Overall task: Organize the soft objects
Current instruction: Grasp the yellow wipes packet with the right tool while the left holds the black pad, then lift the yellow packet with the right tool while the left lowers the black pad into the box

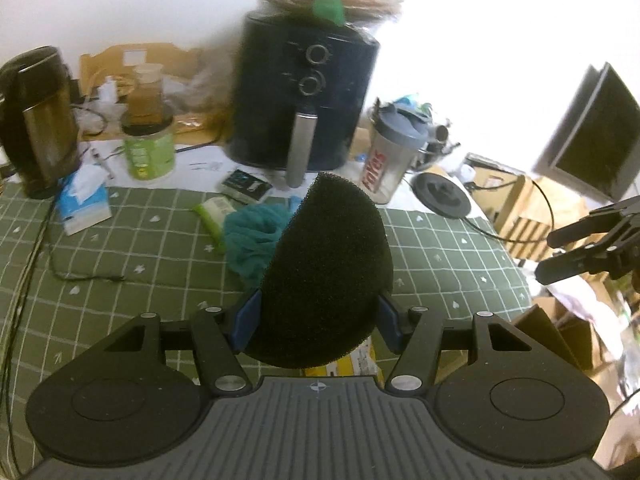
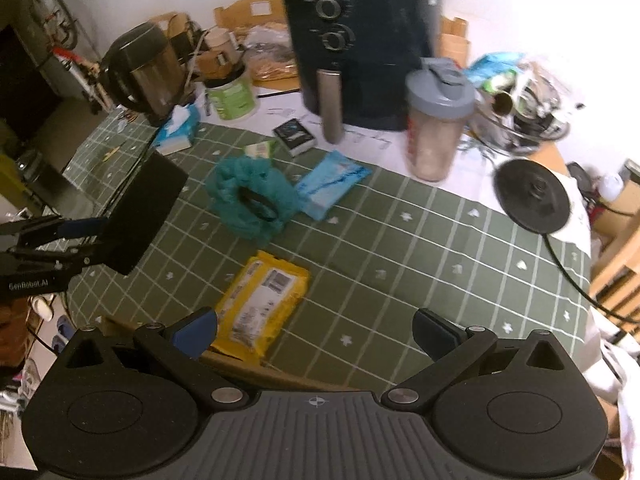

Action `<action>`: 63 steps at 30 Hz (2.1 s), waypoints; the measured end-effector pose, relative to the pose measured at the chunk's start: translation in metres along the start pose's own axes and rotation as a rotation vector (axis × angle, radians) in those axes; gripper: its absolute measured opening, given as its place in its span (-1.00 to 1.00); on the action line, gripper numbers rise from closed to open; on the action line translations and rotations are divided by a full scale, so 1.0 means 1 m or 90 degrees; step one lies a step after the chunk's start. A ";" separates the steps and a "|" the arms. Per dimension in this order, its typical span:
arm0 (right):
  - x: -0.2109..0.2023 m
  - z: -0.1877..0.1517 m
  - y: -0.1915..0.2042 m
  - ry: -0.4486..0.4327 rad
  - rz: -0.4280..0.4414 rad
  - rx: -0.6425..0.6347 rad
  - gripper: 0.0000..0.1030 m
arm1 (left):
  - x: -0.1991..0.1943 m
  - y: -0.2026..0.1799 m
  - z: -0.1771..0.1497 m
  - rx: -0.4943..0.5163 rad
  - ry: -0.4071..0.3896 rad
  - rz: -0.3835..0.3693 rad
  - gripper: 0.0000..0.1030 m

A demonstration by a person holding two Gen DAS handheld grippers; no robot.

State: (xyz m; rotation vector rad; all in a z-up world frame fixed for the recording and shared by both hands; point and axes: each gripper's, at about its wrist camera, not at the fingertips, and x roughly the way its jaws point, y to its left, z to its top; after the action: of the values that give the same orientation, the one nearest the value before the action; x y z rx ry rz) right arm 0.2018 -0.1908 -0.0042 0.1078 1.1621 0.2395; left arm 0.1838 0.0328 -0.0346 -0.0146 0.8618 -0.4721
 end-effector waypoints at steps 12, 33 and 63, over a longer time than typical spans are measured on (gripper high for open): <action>0.051 0.037 0.048 0.068 0.013 -0.002 1.00 | -0.036 0.013 -0.025 -0.096 -0.007 0.081 0.15; 0.232 0.070 0.096 0.307 -0.060 0.038 1.00 | -0.091 0.030 -0.073 -0.210 -0.037 0.135 0.15; 0.267 0.035 0.047 0.414 -0.044 0.179 0.43 | -0.097 0.019 -0.084 -0.227 -0.032 0.135 0.15</action>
State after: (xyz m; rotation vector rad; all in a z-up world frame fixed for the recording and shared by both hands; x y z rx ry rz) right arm 0.3282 -0.0792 -0.2195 0.2492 1.8404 0.0430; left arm 0.0762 0.1037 -0.0228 -0.2592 0.8774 -0.1160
